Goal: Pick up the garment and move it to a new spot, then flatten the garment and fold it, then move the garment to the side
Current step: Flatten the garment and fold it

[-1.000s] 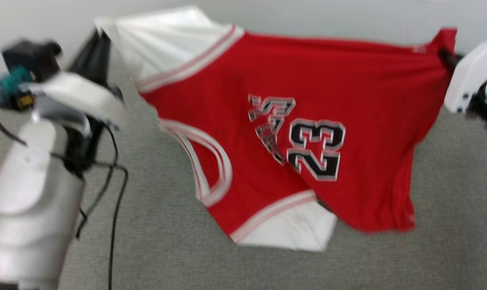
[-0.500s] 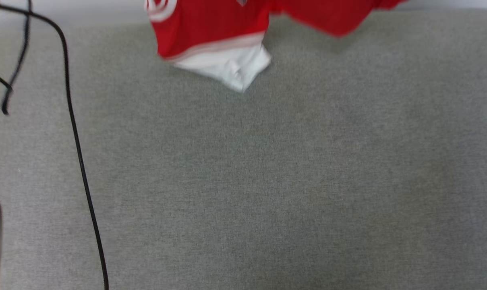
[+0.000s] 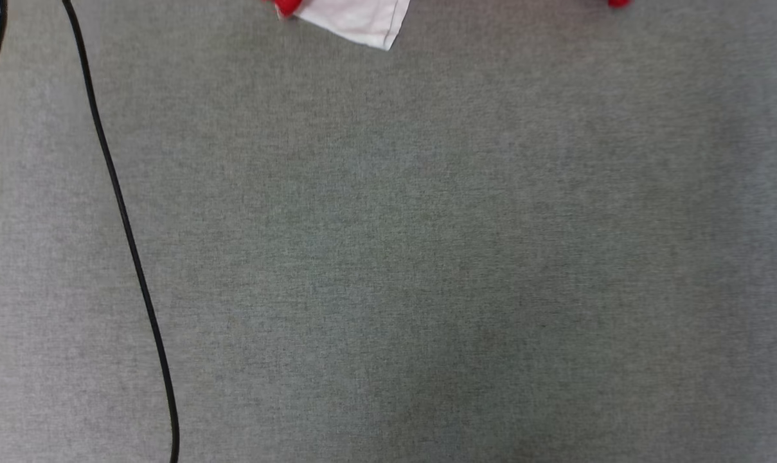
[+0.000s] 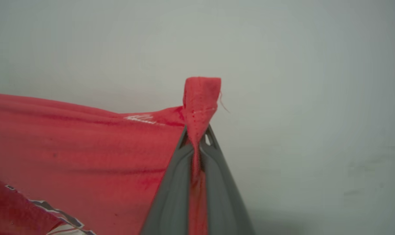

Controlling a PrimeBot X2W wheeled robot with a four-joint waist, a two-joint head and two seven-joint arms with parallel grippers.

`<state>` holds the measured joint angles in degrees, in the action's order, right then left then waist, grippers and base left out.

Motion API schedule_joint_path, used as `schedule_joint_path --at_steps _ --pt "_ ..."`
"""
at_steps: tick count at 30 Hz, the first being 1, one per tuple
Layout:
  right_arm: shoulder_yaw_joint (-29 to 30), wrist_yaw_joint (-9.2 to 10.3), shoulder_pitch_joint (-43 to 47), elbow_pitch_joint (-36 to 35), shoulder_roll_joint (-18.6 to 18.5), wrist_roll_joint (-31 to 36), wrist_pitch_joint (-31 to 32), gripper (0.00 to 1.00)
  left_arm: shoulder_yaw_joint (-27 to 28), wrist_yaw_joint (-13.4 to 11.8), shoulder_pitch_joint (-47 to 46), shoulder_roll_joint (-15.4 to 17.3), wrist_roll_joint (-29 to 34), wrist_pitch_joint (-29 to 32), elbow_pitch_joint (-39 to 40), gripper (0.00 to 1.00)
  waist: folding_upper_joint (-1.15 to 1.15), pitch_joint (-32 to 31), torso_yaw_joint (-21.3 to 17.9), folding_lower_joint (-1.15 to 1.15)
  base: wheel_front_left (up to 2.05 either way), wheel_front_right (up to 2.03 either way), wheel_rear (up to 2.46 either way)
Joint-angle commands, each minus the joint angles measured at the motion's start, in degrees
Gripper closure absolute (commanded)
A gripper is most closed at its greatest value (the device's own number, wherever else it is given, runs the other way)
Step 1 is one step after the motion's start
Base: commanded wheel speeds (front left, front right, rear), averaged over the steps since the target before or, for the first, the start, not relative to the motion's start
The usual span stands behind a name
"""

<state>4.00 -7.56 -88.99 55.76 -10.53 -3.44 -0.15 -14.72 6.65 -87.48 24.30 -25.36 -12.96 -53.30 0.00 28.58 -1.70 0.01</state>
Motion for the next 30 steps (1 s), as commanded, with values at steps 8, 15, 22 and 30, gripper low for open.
schedule_joint_path --at_steps 8,15,22,30 --pt "-2.89 0.13 1.46 6.58 0.73 -2.24 -2.42 1.0 -0.69 0.73 4.76 -1.73 -3.57 -1.94 -4.03 1.0 0.0 2.49 1.52 -0.01 0.0 0.0 0.0" --pt "-10.47 0.13 11.33 8.2 1.09 -8.16 -3.93 1.0 -3.12 0.84 19.19 -1.43 -8.78 -2.3 1.53 1.0 0.0 -0.91 1.66 -0.01 0.0 0.0 0.0" --pt "-17.14 0.13 28.26 3.18 -1.64 -17.49 -7.22 1.0 0.81 0.8 40.17 -0.15 -10.14 -2.34 13.39 1.0 0.0 -6.42 1.74 -0.01 0.0 0.0 0.0" --pt "-20.1 0.16 45.91 -5.63 -6.62 -25.91 -7.81 1.0 8.23 -0.97 61.42 -2.12 -9.46 -2.36 23.62 1.0 0.0 -13.88 1.39 -0.01 0.0 0.0 0.0"
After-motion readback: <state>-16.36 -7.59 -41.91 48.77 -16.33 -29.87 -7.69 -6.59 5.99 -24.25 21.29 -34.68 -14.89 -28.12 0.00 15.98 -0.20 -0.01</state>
